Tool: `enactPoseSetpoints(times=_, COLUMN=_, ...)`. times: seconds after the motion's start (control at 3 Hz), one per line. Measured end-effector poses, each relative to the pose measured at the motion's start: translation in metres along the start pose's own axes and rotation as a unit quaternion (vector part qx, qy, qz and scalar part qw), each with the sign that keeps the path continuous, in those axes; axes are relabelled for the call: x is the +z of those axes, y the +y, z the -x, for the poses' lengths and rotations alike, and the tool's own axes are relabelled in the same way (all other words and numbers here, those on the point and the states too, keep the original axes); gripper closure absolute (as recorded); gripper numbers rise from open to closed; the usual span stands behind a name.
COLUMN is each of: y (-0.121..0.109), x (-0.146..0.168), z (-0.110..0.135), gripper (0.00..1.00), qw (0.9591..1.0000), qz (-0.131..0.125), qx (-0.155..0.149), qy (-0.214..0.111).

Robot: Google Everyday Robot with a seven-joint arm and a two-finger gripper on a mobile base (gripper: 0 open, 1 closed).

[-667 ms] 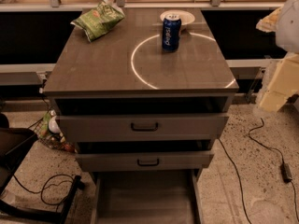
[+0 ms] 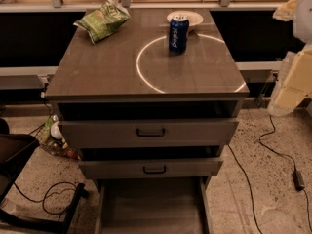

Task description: Close bottom drawer

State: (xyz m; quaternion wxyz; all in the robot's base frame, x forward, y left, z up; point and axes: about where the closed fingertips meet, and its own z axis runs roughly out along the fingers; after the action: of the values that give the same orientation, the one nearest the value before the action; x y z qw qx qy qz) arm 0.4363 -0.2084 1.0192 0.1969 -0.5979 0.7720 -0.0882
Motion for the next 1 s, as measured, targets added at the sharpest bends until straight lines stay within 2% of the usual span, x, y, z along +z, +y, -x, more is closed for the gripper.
enactPoseSetpoints(times=0.33, y=0.020, x=0.002, z=-0.015, gripper=0.00, qw=0.9967, qz=-0.031, qx=-0.011, qy=0.075)
enactPoseSetpoints(times=0.67, y=0.059, x=0.043, z=-0.054, gripper=0.00, qw=0.9918, qz=-0.004, qx=-0.011, qy=0.127)
enactPoseSetpoints(times=1.0, y=0.105, x=0.098, z=-0.098, gripper=0.00, qw=0.9870, qz=0.043, qx=-0.009, qy=0.155)
